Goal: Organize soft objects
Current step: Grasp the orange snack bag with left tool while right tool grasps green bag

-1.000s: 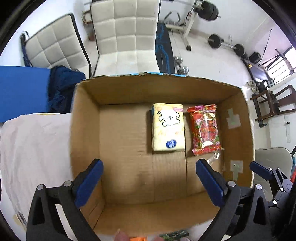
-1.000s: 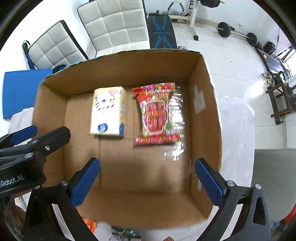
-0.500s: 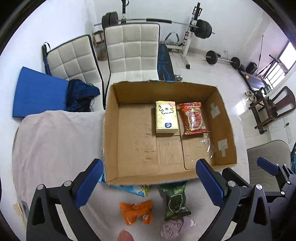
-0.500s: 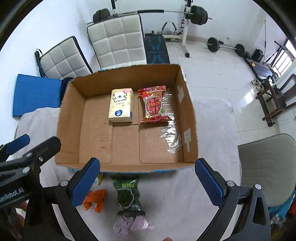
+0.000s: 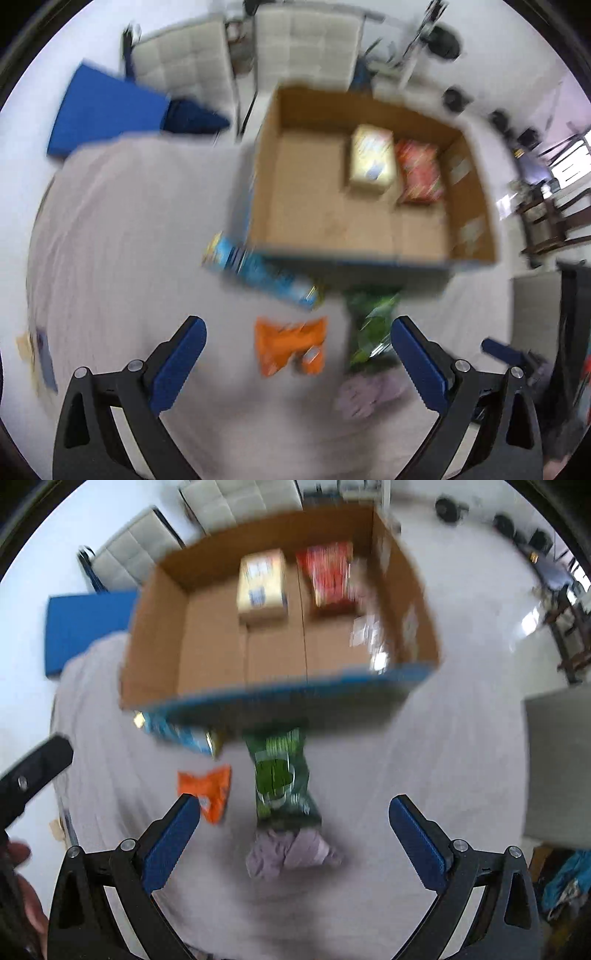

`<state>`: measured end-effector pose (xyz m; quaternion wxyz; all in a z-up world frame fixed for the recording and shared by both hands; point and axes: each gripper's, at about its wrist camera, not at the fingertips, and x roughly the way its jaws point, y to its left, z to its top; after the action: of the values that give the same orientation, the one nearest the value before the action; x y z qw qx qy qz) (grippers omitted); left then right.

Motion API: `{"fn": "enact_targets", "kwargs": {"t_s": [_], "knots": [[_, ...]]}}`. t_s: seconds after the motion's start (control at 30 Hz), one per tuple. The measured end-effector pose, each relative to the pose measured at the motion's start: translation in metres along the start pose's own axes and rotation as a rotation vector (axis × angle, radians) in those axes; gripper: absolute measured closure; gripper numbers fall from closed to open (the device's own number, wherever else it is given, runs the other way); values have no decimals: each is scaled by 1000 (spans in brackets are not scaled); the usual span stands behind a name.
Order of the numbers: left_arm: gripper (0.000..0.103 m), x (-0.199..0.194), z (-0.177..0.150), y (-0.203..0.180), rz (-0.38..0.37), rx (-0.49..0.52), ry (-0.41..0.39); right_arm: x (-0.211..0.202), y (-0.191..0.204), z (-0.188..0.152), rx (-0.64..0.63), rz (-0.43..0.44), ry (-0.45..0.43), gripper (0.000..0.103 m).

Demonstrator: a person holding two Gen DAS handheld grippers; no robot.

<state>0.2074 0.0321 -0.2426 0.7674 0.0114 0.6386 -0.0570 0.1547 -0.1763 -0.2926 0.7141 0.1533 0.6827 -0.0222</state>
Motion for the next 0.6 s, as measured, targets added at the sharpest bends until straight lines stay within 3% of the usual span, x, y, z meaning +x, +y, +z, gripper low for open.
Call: {"fn": "enact_targets", "kwargs": {"t_s": [0.1, 0.2, 0.3, 0.33, 0.37, 0.4, 0.47, 0.6], "knots": [[0, 42, -20, 20, 28, -68, 95, 47, -2, 0, 17, 12, 84, 0], [0, 84, -39, 52, -74, -258, 217, 89, -3, 2, 63, 30, 135, 0], [1, 108, -53, 72, -161, -428, 262, 112, -3, 3, 98, 41, 155, 4], [1, 115, -56, 75, -174, -466, 278, 118, -2, 3, 104, 47, 161, 10], [1, 121, -57, 75, -183, -490, 287, 123, -1, 3, 103, 43, 169, 25], [1, 126, -57, 74, -202, -506, 294, 128, -1, 1, 97, 21, 181, 33], [1, 135, -54, 68, -194, -507, 312, 126, 1, -1, 72, 4, 165, 39], [1, 139, -42, 48, -169, -410, 289, 125, -11, -9, 48, -5, 200, 40]]}}
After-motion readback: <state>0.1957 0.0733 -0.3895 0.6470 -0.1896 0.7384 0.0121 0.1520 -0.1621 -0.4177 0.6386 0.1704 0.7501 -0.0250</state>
